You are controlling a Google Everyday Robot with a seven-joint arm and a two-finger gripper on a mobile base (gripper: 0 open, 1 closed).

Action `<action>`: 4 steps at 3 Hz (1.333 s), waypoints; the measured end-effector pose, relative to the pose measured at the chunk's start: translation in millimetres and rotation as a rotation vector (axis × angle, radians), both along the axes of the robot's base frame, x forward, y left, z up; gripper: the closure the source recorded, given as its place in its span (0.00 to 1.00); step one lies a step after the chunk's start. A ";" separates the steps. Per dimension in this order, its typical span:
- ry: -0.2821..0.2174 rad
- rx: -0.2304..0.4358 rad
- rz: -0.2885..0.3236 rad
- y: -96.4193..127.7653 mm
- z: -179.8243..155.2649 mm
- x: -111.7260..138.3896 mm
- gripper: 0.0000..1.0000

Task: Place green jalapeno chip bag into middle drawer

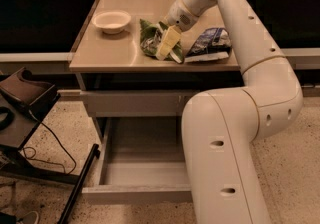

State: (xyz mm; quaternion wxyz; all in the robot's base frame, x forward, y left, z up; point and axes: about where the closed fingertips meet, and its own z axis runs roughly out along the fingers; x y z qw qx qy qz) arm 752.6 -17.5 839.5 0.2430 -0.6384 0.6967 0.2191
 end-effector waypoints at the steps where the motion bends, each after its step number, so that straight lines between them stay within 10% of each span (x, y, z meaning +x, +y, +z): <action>1: 0.000 0.000 0.000 0.0 0.0 0.0 0.19; 4: -0.064 0.019 0.017 3.8 21.4 -0.8 0.89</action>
Offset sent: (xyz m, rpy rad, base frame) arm 0.0000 0.0000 0.0000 0.0000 0.0000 0.0000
